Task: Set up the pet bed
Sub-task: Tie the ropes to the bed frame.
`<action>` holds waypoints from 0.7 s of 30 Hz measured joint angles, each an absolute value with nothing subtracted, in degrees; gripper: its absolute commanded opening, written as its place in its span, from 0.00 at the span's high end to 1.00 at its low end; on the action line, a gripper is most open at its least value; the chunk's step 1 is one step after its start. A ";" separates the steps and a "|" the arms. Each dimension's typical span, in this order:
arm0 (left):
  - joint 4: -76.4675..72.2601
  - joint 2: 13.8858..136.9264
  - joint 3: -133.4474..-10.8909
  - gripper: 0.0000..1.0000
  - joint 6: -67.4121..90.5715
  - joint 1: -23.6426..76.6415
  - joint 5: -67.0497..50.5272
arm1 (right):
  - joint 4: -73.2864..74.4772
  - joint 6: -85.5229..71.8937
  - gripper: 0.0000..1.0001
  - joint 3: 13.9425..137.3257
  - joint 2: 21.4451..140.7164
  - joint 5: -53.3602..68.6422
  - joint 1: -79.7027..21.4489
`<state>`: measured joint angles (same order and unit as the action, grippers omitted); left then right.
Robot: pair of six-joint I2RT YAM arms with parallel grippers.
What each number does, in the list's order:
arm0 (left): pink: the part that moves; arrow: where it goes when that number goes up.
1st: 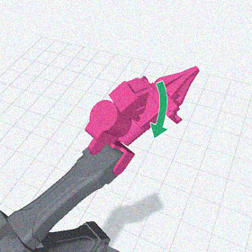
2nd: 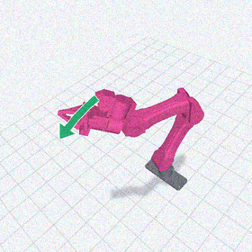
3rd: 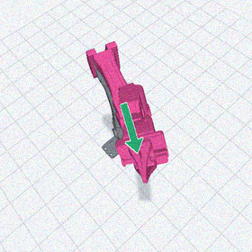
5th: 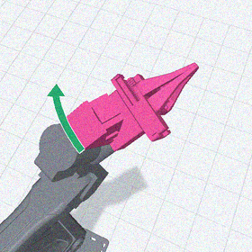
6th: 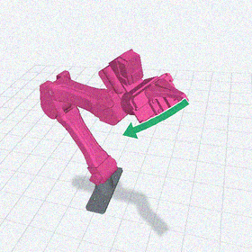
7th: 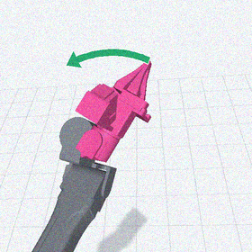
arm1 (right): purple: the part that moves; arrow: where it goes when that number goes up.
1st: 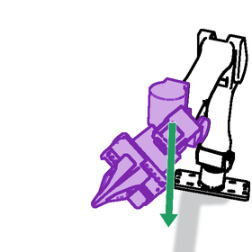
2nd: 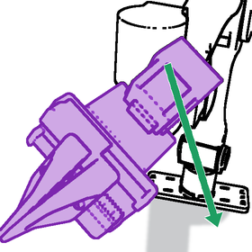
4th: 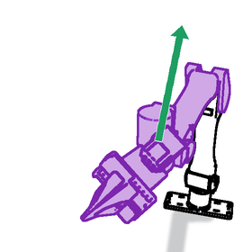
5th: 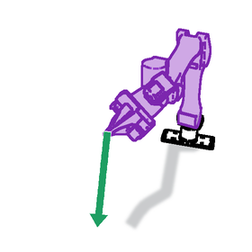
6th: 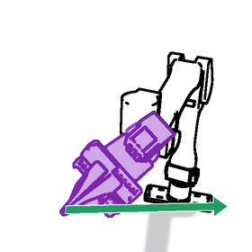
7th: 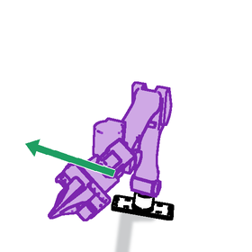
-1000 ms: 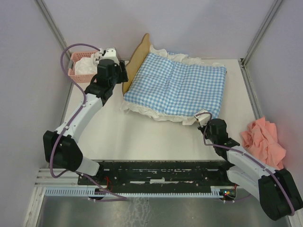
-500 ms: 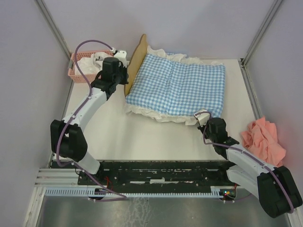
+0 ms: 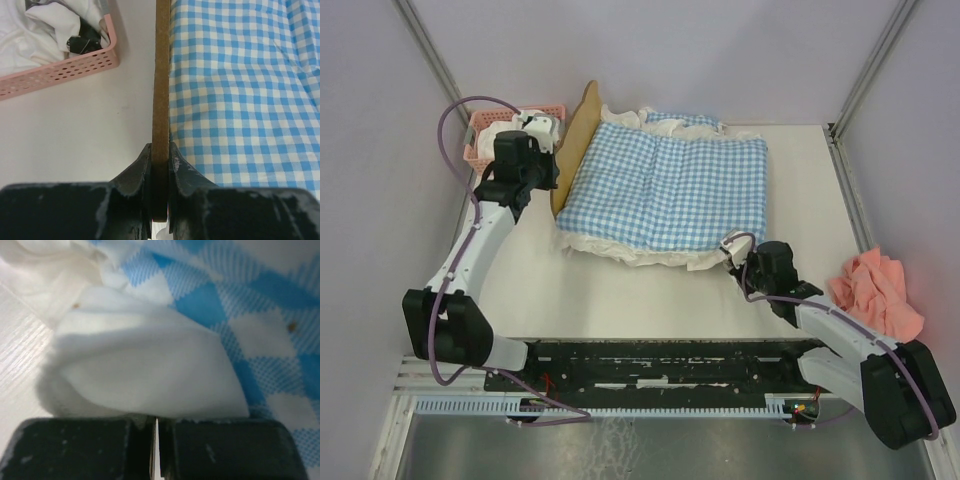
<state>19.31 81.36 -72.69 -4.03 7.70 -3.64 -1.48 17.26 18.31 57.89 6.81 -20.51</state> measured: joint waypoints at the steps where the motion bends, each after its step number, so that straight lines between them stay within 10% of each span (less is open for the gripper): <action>1: 19.62 81.17 -72.69 0.97 -4.36 7.11 -3.86 | -1.30 17.45 0.98 18.44 58.37 7.81 -20.51; 4: 20.32 80.77 -72.69 0.95 -5.13 5.54 -4.64 | -1.56 18.22 0.98 18.55 59.33 10.39 -20.51; 12: 19.31 78.91 -71.94 0.53 -3.38 4.38 -3.36 | -5.72 19.90 0.98 18.52 60.25 13.10 -20.51; 21: 17.21 67.33 -67.79 0.54 11.99 4.01 -6.44 | -7.07 22.90 0.98 18.44 61.58 12.86 -20.58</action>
<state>17.21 67.33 -67.79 11.99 4.01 -6.44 -7.07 22.90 18.44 61.58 12.86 -20.58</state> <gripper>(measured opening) 0.461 0.023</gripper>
